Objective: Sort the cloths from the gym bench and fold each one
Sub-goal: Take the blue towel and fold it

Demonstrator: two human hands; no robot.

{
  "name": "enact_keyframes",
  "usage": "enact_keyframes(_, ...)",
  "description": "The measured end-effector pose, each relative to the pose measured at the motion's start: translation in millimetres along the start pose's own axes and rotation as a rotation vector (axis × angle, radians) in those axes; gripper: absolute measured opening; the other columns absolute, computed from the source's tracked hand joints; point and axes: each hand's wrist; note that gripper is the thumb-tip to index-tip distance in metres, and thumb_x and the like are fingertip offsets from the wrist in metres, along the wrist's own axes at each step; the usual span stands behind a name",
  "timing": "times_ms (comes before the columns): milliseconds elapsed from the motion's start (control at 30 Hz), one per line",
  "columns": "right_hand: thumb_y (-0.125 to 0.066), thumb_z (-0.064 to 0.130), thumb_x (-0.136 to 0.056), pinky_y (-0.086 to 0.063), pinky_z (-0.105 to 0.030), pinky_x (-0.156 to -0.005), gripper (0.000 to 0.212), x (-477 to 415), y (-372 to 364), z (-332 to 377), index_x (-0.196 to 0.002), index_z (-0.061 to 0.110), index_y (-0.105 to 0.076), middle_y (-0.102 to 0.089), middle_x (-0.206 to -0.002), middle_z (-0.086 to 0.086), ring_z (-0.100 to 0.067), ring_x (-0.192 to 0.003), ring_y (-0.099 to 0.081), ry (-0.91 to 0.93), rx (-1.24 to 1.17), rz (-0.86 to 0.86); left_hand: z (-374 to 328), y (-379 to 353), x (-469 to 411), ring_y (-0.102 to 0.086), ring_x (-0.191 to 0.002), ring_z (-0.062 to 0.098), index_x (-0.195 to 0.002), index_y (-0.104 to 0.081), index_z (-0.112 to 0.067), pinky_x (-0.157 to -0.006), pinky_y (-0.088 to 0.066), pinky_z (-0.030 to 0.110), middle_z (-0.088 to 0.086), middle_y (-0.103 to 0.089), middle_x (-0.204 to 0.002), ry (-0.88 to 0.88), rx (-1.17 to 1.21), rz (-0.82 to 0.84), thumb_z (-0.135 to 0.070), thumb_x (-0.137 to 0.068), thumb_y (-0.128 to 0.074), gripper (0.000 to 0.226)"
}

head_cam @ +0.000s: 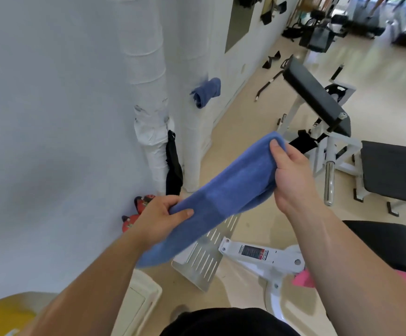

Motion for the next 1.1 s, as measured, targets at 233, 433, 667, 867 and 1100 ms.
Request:
enact_keyframes(233, -0.060, 0.030, -0.099, -0.052, -0.035, -0.073, 0.022, -3.3, -14.0, -13.0, -0.092, 0.011, -0.068, -0.061, -0.089, -0.010, -0.019, -0.081, -0.061, -0.016, -0.058, -0.068, 67.9, 35.4, 6.4, -0.048, -0.062, 0.010, -0.076, -0.058, -0.011, -0.063, -0.042, 0.032, -0.006, -0.050, -0.063, 0.172, -0.184, 0.012, -0.029, -0.094, -0.068, 0.027)
enact_keyframes(433, -0.058, 0.016, -0.096, -0.046, -0.015, -0.082, 0.039, 12.7, -28.9, -28.3, -0.133, 0.031, -0.052, -0.063, -0.098, 0.005, -0.004, -0.085, -0.060, 0.141, 0.274, -0.040, 49.0, 29.3, 27.6, -0.066, -0.075, 0.011, -0.095, -0.062, -0.013, -0.065, -0.056, 0.022, -0.002, -0.071, -0.080, 0.157, 0.191, -0.296, -0.017, -0.101, -0.058, 0.009)
enact_keyframes(667, -0.060, 0.014, -0.099, -0.043, -0.009, -0.074, 0.037, 66.4, -78.2, -49.7, -0.125, 0.039, -0.063, -0.062, -0.078, 0.021, 0.009, -0.076, -0.059, 0.284, 0.565, 0.722, -25.8, 27.5, 30.0, -0.068, -0.083, 0.013, -0.090, -0.070, -0.020, -0.077, -0.057, 0.025, 0.000, -0.073, -0.086, -0.076, 0.223, -0.195, -0.009, -0.096, -0.063, 0.014)
enact_keyframes(867, -0.058, 0.023, -0.099, -0.053, -0.035, -0.074, 0.013, 60.1, -88.7, -56.3, -0.090, 0.026, -0.067, -0.068, -0.079, 0.005, -0.012, -0.078, -0.062, 0.281, 0.622, 0.632, -11.0, 41.3, 29.0, -0.060, -0.070, 0.020, -0.089, -0.066, -0.026, -0.068, -0.052, 0.032, 0.002, -0.069, -0.079, -0.075, 0.064, -0.168, -0.012, -0.093, -0.067, 0.014)
enact_keyframes(1100, -0.053, 0.024, -0.101, -0.043, -0.015, -0.064, 0.019, 43.4, -81.4, -44.1, -0.085, 0.027, -0.064, -0.065, -0.072, 0.014, 0.002, -0.067, -0.056, 0.222, 0.549, 0.396, 45.1, 50.8, 33.4, -0.065, -0.066, 0.020, -0.084, -0.068, -0.020, -0.061, -0.058, 0.038, 0.001, -0.068, -0.072, 0.216, -0.051, -0.238, 0.001, -0.085, -0.056, 0.024)
Point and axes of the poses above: each hand's wrist, its own x-axis away from the middle knuckle, its own y-axis out of the back of the hand, z = x × y
